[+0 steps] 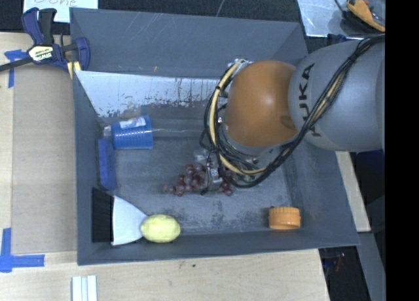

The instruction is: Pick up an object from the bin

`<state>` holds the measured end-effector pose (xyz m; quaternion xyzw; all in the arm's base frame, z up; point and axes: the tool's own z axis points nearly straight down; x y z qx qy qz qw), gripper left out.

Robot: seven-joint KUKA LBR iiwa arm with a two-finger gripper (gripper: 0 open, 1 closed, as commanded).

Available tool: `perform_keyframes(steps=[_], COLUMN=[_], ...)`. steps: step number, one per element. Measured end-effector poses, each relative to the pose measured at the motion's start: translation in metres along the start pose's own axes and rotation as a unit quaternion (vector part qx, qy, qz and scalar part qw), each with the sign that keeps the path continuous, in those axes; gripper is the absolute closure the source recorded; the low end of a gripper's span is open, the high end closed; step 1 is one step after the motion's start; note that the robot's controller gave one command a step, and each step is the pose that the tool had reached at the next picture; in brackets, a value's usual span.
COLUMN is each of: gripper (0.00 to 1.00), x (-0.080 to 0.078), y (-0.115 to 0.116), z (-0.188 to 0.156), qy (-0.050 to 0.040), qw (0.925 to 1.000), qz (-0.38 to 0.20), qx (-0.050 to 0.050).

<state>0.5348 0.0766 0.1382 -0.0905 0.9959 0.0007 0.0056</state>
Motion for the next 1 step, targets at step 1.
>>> perform_keyframes(steps=[1], gripper=[1.00], x=[-0.0009], y=[-0.0002], z=[-0.0148], qy=[-0.0017], qw=[1.0000], qz=[0.001], qx=[0.000])
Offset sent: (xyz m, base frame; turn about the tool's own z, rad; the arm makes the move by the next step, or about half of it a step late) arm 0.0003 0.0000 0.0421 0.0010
